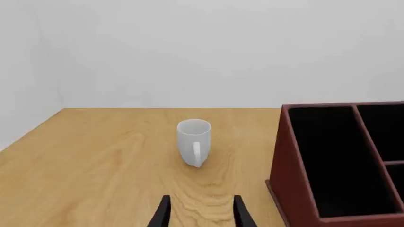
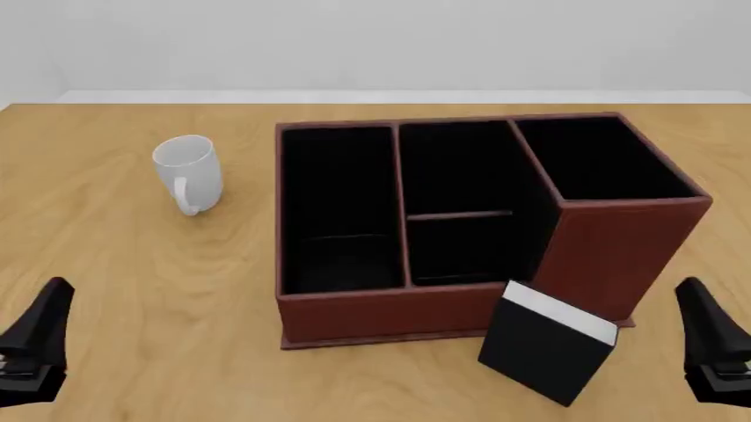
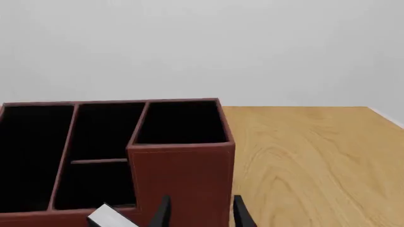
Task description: Pick up the book and place it in the right compartment of the caddy.
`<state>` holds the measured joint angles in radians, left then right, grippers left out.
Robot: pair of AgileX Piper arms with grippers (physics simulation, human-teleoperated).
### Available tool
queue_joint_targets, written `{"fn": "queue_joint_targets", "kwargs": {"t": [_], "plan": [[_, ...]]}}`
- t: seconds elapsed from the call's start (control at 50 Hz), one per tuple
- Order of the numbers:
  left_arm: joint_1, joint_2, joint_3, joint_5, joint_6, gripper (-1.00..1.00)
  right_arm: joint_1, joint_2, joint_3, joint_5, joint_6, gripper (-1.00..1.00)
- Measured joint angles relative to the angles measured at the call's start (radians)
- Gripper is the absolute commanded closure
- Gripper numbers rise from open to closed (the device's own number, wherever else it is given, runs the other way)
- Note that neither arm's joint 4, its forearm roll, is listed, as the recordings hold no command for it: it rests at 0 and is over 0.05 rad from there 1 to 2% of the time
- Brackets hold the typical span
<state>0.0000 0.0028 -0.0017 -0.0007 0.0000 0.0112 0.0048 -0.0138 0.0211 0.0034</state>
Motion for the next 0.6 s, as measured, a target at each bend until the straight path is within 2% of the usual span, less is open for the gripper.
{"fn": "queue_joint_targets", "kwargs": {"t": [0.26,0.46,0.6], "plan": [[0.000,0.003,-0.002,-0.001,0.000,-1.00,0.011,0.077,-0.001,-0.050,-0.005,-1.00],[0.000,0.004,-0.002,-0.001,0.000,-1.00,0.040,0.237,-0.080,-0.053,-0.027,-1.00],[0.000,0.004,-0.002,-0.001,0.000,-1.00,0.065,0.355,-0.148,-0.025,-0.066,-1.00]]}}
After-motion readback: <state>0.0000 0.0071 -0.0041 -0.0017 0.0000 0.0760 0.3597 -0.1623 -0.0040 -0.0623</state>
